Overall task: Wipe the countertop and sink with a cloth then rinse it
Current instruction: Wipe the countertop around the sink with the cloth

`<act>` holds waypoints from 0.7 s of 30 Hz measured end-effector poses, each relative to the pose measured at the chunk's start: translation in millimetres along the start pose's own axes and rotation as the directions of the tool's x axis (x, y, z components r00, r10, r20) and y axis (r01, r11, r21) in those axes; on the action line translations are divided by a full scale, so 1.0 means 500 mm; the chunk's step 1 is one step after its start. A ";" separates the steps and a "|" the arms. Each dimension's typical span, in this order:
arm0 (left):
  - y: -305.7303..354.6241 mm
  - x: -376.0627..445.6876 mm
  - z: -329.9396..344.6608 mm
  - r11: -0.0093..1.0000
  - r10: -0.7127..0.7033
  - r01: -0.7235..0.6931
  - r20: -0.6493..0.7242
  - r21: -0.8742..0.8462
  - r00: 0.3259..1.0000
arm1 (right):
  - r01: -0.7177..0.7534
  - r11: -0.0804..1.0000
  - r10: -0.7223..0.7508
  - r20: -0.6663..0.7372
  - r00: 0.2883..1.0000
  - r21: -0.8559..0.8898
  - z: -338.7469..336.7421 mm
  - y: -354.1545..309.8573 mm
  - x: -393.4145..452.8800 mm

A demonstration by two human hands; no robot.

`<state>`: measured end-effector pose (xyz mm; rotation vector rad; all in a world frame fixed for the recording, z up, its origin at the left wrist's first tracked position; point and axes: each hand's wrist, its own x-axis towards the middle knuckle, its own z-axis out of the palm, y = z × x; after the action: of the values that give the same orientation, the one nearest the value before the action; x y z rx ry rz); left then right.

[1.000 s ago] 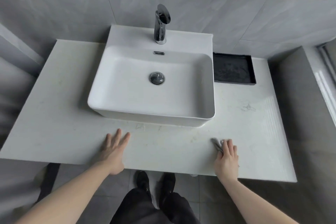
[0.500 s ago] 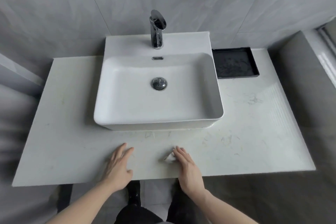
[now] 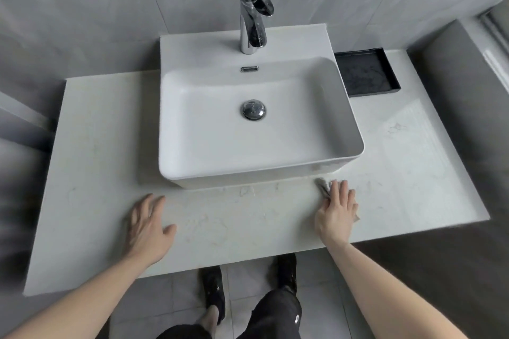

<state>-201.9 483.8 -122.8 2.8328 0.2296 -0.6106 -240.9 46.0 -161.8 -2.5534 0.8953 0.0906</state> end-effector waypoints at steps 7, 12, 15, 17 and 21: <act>-0.050 0.009 0.020 0.998 0.041 -0.040 -0.027 0.049 0.999 | 0.414 0.907 -0.422 0.191 0.886 0.084 0.136 -0.176 -0.263; -0.076 0.005 0.045 0.983 0.126 -0.112 -0.092 0.142 0.988 | 0.335 0.900 -0.388 0.161 0.908 0.278 0.092 -0.164 -0.265; -0.080 0.003 0.057 0.978 0.155 -0.136 -0.119 0.156 0.981 | 0.148 0.946 -0.166 0.039 0.985 0.290 0.025 -0.116 -0.197; -0.081 0.003 0.062 0.979 0.160 -0.138 -0.143 0.153 0.977 | 0.067 0.970 -0.064 -0.022 0.998 0.234 -0.020 -0.081 -0.142; -0.086 0.000 0.067 0.979 0.178 -0.156 -0.178 0.131 0.968 | -0.026 0.991 0.029 -0.024 0.999 0.131 -0.055 -0.040 -0.059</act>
<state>-223.4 516.5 -160.7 2.9838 -0.0148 -0.3296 -254.2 65.8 -123.5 -2.4268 0.9159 0.0071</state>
